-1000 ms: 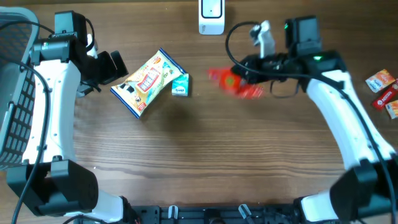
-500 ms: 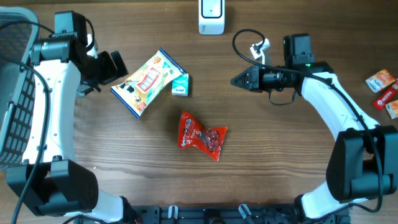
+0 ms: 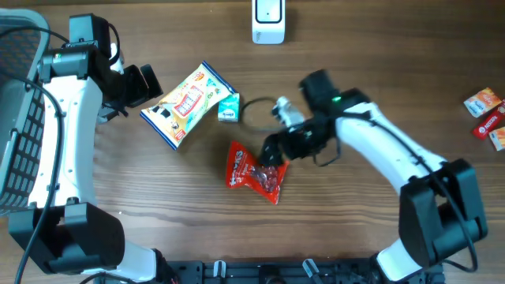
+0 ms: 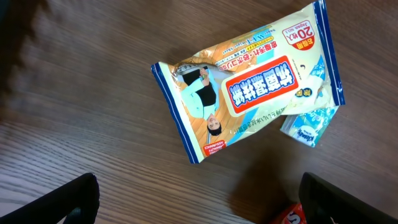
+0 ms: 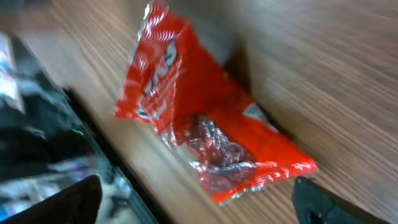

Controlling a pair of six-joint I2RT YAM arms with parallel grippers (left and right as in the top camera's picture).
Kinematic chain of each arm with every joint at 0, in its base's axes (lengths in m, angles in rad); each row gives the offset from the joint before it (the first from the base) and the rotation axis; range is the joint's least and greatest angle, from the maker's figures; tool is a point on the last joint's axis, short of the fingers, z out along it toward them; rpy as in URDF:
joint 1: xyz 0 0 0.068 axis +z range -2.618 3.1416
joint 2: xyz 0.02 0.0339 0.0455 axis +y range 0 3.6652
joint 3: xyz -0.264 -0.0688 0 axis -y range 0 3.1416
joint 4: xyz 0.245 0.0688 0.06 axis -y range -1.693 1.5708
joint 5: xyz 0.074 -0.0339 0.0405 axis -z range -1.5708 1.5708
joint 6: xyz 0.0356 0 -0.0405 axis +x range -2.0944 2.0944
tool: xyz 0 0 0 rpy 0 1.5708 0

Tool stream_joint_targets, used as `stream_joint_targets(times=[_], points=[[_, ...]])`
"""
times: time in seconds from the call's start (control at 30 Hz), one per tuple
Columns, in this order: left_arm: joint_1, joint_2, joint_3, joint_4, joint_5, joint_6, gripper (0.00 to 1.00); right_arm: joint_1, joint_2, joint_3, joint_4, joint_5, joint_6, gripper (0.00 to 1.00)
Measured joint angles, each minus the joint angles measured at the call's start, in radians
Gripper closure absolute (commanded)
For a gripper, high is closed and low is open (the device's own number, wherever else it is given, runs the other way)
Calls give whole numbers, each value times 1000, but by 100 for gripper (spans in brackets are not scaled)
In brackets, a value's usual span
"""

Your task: Scan the item barcode

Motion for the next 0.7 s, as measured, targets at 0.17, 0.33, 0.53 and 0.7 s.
stream_joint_targets(times=[0.17, 0.33, 0.53, 0.7], points=[[0, 0, 0, 0, 0, 0, 0, 182, 0, 0, 51, 273, -26, 1], [0, 0, 0, 0, 0, 0, 0, 302, 0, 0, 56, 426, -92, 1], [0, 0, 0, 0, 0, 0, 0, 342, 0, -1, 97, 521, -155, 10], [0, 0, 0, 0, 0, 0, 0, 342, 7, -1, 100, 542, -184, 15]])
